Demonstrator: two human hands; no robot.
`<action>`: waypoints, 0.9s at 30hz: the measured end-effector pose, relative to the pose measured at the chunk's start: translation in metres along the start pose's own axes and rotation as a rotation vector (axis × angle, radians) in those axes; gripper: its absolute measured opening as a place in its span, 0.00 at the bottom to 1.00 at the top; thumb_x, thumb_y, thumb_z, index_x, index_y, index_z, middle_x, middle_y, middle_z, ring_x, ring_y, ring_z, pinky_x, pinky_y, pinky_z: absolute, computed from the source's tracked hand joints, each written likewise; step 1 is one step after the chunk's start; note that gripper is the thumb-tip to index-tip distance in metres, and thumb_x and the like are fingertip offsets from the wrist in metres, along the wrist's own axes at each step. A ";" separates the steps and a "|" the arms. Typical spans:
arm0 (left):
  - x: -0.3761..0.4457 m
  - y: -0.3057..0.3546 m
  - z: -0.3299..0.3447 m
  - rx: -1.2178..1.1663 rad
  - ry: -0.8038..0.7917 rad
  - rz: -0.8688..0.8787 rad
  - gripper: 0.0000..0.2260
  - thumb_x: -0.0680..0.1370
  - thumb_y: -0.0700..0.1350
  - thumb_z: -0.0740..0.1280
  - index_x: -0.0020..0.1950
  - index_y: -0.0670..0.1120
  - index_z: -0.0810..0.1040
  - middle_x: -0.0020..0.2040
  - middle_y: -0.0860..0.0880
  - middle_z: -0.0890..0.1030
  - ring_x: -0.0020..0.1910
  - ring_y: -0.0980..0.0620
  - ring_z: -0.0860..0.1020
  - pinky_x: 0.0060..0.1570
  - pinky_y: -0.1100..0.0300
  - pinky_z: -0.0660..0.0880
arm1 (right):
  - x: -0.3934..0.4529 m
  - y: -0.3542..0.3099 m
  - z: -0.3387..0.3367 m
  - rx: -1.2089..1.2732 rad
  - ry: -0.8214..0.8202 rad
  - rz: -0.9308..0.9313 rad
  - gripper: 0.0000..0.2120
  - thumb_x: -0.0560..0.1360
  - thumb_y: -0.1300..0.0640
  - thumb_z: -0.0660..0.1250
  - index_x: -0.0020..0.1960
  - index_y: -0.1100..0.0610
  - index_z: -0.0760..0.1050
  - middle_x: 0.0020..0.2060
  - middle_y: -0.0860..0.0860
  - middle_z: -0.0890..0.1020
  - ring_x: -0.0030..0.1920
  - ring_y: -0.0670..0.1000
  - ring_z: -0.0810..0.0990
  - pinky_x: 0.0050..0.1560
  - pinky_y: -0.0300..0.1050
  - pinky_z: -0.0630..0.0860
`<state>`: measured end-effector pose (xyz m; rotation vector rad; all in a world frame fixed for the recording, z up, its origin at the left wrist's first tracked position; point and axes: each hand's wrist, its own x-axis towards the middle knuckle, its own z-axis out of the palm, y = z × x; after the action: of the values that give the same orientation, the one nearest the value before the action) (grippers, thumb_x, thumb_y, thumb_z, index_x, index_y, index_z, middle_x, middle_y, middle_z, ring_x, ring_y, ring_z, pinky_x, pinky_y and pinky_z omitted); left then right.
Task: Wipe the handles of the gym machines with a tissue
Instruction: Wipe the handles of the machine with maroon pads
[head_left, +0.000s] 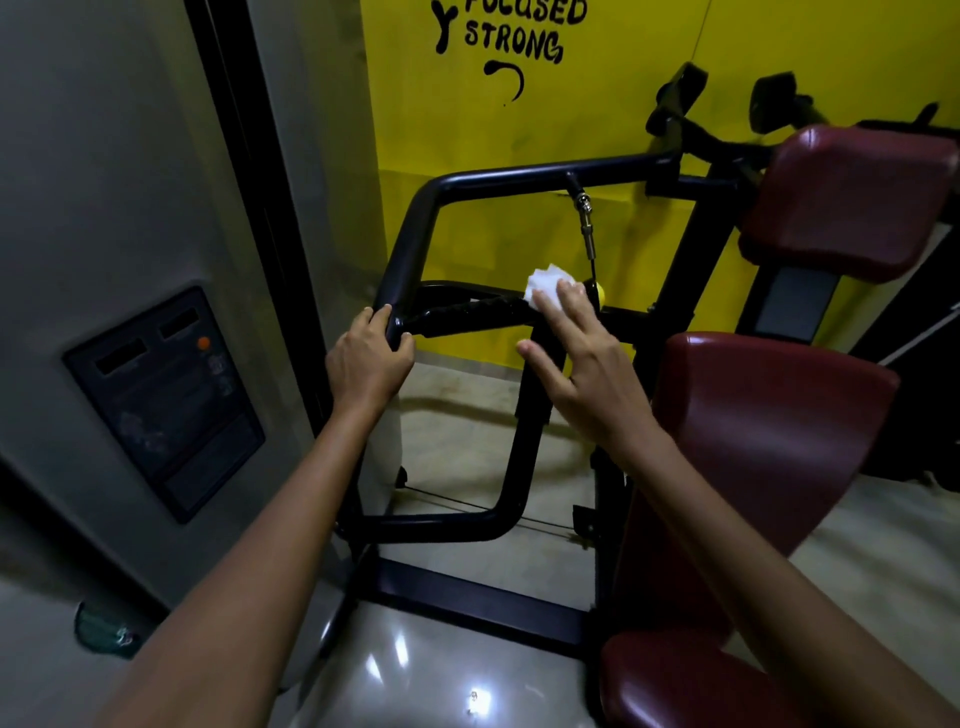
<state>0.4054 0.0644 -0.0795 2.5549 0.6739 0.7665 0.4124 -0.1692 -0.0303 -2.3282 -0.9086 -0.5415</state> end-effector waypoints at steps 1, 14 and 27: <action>0.000 0.000 0.000 -0.001 0.004 0.000 0.22 0.78 0.52 0.61 0.71 0.47 0.69 0.69 0.44 0.71 0.62 0.41 0.74 0.57 0.52 0.71 | -0.007 -0.002 0.003 -0.006 -0.013 -0.016 0.32 0.76 0.38 0.53 0.74 0.55 0.60 0.75 0.55 0.56 0.76 0.51 0.50 0.69 0.42 0.55; -0.001 0.001 -0.001 -0.009 -0.004 -0.020 0.23 0.78 0.52 0.61 0.72 0.47 0.69 0.71 0.44 0.69 0.66 0.42 0.72 0.60 0.52 0.69 | -0.039 -0.015 0.006 0.078 -0.034 -0.002 0.33 0.74 0.37 0.51 0.73 0.55 0.62 0.75 0.49 0.53 0.76 0.45 0.46 0.68 0.40 0.54; -0.001 0.000 0.000 -0.005 0.004 -0.006 0.23 0.78 0.52 0.61 0.72 0.47 0.69 0.70 0.44 0.70 0.64 0.41 0.73 0.59 0.52 0.70 | -0.050 -0.019 0.013 0.027 0.028 0.002 0.31 0.75 0.39 0.52 0.72 0.56 0.64 0.74 0.50 0.57 0.75 0.47 0.50 0.65 0.40 0.59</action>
<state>0.4047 0.0635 -0.0797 2.5462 0.6805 0.7709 0.3663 -0.1731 -0.0602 -2.2914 -0.8946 -0.5564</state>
